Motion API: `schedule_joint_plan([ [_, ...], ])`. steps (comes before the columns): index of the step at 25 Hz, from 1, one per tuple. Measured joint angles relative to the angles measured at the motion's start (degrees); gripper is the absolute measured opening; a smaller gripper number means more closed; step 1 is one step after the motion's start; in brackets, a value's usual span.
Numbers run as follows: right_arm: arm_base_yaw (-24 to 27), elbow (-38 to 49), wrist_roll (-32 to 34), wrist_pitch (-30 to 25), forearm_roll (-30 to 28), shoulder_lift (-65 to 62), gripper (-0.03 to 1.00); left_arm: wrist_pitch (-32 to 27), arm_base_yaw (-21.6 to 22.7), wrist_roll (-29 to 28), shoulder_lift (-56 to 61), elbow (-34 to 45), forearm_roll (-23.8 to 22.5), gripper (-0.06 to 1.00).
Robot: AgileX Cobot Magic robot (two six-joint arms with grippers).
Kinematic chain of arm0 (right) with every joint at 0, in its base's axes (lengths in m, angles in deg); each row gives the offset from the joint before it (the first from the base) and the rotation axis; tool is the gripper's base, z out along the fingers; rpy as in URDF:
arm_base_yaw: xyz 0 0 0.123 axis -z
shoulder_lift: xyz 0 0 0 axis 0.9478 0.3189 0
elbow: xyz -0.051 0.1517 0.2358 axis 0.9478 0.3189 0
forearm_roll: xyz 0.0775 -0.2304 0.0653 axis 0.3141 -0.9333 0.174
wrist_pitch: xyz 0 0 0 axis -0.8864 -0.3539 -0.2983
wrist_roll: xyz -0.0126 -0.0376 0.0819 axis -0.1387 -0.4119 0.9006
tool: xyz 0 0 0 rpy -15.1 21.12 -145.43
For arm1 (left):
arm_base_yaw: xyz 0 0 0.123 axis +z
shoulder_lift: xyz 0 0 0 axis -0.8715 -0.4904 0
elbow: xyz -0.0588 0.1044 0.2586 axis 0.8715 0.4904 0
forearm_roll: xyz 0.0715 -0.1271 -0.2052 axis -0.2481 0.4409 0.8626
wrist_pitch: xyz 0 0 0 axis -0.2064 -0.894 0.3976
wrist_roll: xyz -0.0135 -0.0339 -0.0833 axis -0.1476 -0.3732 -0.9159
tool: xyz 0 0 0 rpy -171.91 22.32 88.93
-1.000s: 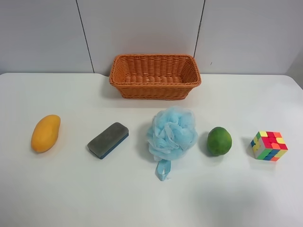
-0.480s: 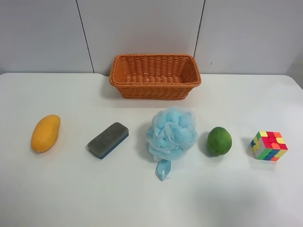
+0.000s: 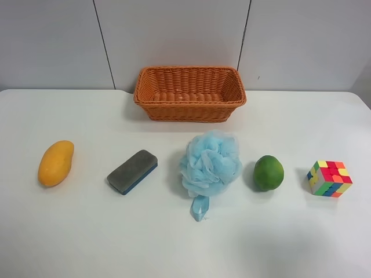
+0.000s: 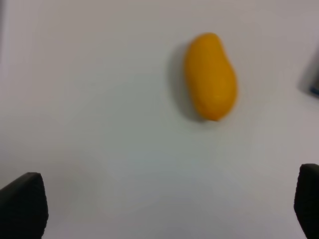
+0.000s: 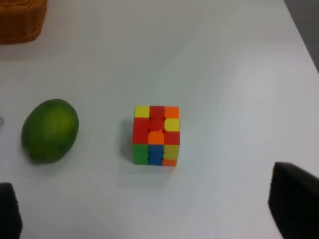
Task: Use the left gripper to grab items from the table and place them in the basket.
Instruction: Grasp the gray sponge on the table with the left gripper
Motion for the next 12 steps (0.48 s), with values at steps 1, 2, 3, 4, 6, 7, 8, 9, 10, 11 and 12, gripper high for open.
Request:
schedule_joint_plan([
  [1,0.0,0.0,0.0,0.0,0.0,0.0,0.99,0.0,-0.8,1.7,-1.9,0.0,1.8,0.99],
  [2,0.0,0.0,0.0,0.0,0.0,0.0,0.99,0.1,-1.6,3.5,-3.6,0.0,3.6,0.99],
  [3,0.0,0.0,0.0,0.0,0.0,0.0,0.99,0.1,-2.5,4.8,-5.3,0.0,4.9,0.99],
  [4,0.0,0.0,0.0,0.0,0.0,0.0,0.99,0.3,-3.5,6.3,-6.7,0.0,6.4,0.99],
  [6,0.0,0.0,0.0,0.0,0.0,0.0,0.99,0.8,-5.7,8.5,-10.0,0.0,8.4,0.99],
  [7,0.0,0.0,0.0,0.0,0.0,0.0,0.99,1.2,-6.7,9.0,-11.4,0.0,9.1,0.99],
  [8,0.0,0.0,0.0,0.0,0.0,0.0,0.99,1.9,-7.8,9.3,-13.1,0.0,9.6,0.99],
  [9,0.0,0.0,0.0,0.0,0.0,0.0,0.99,2.7,-9.1,9.4,-14.8,0.0,9.8,0.99],
  [10,0.0,0.0,0.0,0.0,0.0,0.0,0.99,3.7,-10.1,9.6,-16.6,0.0,10.0,0.99],
  [11,0.0,0.0,0.0,0.0,0.0,0.0,0.99,5.2,-11.4,9.6,-18.1,0.0,10.0,0.99],
  [12,0.0,0.0,0.0,0.0,0.0,0.0,0.99,7.0,-12.6,9.6,-19.9,0.0,10.1,0.99],
])
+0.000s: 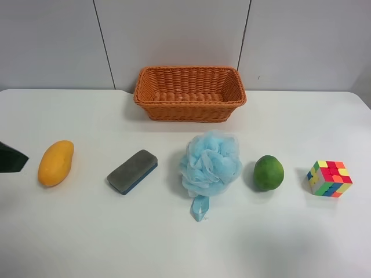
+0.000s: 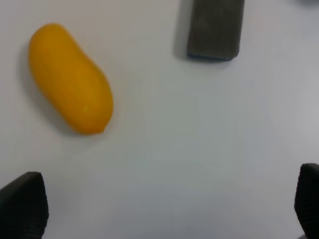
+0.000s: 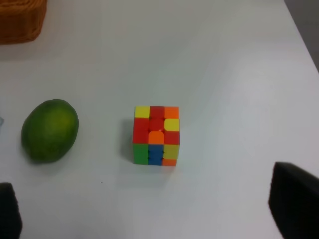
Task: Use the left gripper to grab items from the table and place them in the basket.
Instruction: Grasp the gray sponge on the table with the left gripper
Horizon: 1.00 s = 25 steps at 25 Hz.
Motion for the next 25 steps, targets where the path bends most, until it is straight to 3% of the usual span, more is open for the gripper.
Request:
schedule_joint_plan([
  [13,0.0,0.0,0.0,0.0,0.0,0.0,0.99,15.0,-10.2,2.0,-20.3,0.0,2.6,0.99],
  [25,0.0,0.0,0.0,0.0,0.0,0.0,0.99,28.8,-13.0,6.4,-33.4,-0.1,6.8,0.99],
])
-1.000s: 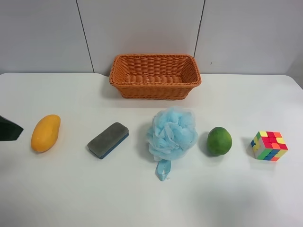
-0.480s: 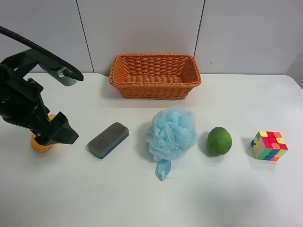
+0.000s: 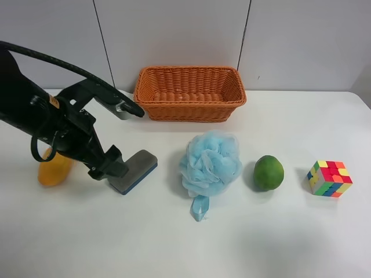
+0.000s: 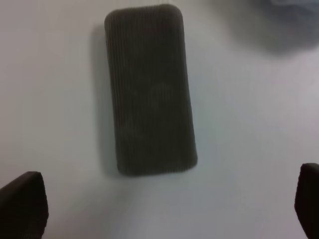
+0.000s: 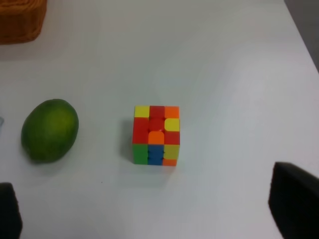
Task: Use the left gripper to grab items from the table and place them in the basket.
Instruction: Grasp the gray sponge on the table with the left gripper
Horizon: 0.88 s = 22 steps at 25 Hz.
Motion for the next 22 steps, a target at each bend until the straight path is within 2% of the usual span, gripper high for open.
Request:
schedule_joint_plan([
  [4,0.0,0.0,0.0,0.0,0.0,0.0,0.99,4.1,0.0,0.8,-4.1,0.0,0.2,0.99],
  [22,0.0,0.0,0.0,0.0,0.0,0.0,0.99,16.0,0.0,1.8,-18.6,-0.1,1.7,0.99],
])
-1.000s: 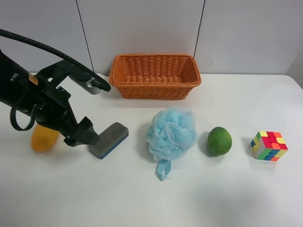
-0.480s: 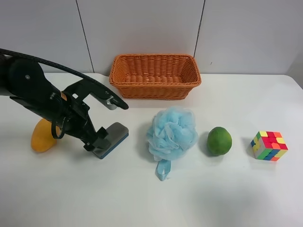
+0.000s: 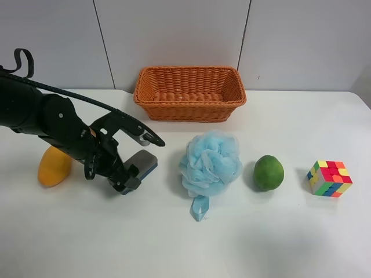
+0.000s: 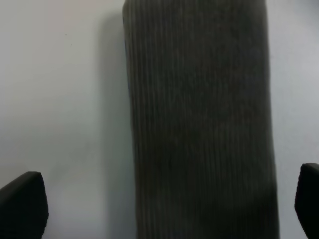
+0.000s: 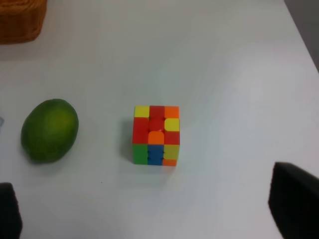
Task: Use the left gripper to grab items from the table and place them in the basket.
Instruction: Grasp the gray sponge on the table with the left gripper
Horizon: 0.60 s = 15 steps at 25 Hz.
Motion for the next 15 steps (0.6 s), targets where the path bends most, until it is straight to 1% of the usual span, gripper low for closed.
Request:
schedule_joint_plan([
  [10,0.0,0.0,0.0,0.0,0.0,0.0,0.99,1.0,0.0,0.0,-1.6,0.0,0.3,0.99],
  [15,0.0,0.0,0.0,0.0,0.0,0.0,0.99,1.0,0.0,0.0,-1.6,0.0,0.3,0.88],
])
